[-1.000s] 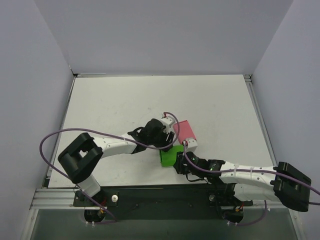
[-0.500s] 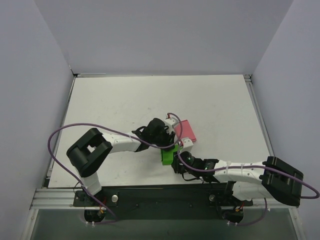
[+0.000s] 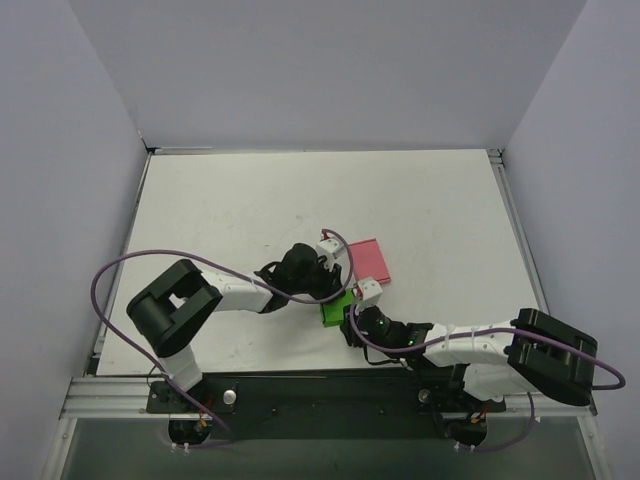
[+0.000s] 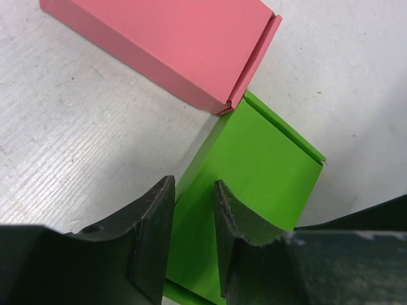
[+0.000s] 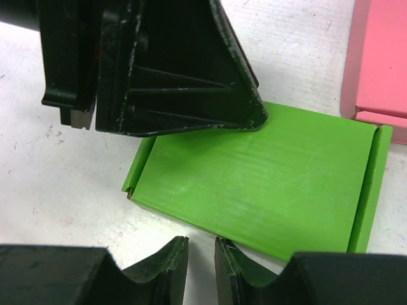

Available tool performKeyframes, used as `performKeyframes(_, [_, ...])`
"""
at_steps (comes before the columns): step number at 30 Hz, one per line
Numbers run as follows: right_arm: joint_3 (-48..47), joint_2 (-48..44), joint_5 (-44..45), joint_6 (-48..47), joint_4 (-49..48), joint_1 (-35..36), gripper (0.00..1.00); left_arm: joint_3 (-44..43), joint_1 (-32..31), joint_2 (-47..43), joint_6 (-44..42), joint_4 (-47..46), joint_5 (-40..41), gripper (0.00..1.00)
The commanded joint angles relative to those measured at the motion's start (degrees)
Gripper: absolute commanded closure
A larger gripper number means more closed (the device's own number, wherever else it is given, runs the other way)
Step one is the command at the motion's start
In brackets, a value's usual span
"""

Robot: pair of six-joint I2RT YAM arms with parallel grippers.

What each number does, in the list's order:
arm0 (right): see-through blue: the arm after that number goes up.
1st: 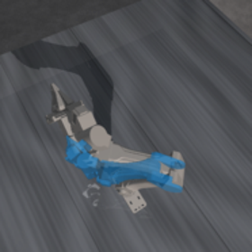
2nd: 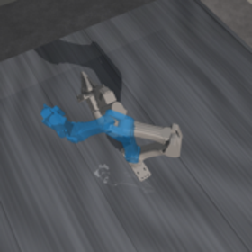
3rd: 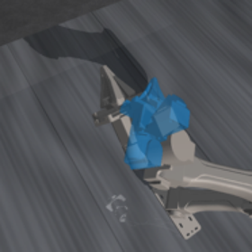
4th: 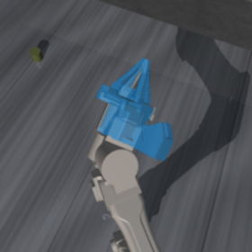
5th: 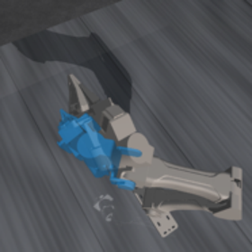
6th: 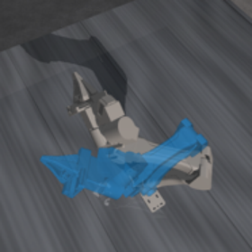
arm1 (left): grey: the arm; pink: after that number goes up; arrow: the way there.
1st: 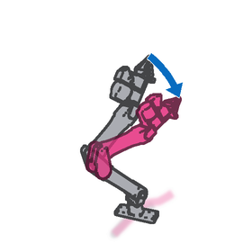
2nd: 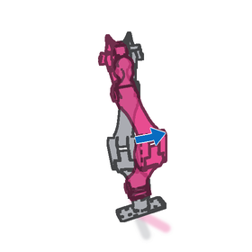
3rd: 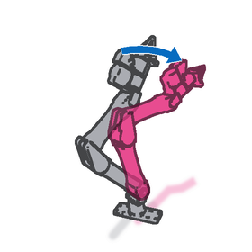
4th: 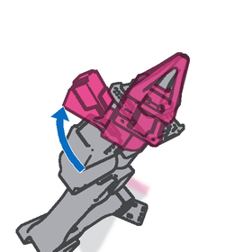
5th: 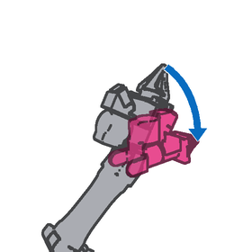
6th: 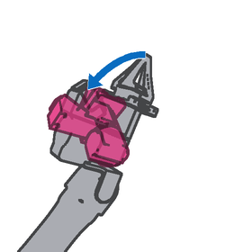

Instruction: Fold the paper box

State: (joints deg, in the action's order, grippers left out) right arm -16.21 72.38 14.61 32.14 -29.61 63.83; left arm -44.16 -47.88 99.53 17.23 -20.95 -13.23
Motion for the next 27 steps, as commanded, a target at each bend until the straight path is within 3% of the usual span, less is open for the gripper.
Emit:
performKeyframes(1, [1.0,2.4,7.5,-5.0,-13.0,-0.6,0.74,6.0,-2.9,-0.3,4.4,4.3,-5.6,0.61])
performKeyframes(11, [5.1,5.6,11.0,-6.6,-26.2,0.6,0.74,11.0,-7.1,-2.0,11.6,-0.9,-2.9,0.62])
performKeyframes(17, [4.3,3.6,10.7,-6.6,-21.7,1.5,0.72,10.9,-5.7,-5.3,11.9,1.9,0.8,0.61])
performKeyframes(24, [2.7,-6.4,5.7,-6.4,-10.1,2.5,0.59,5.7,-2.4,-10.2,8.6,8.3,4.9,0.36])
performKeyframes(27, [1.4,-11.5,3.1,-6.7,-4.5,2.6,0.44,3.8,-0.5,-12.3,7.5,10.4,6.3,0.30])
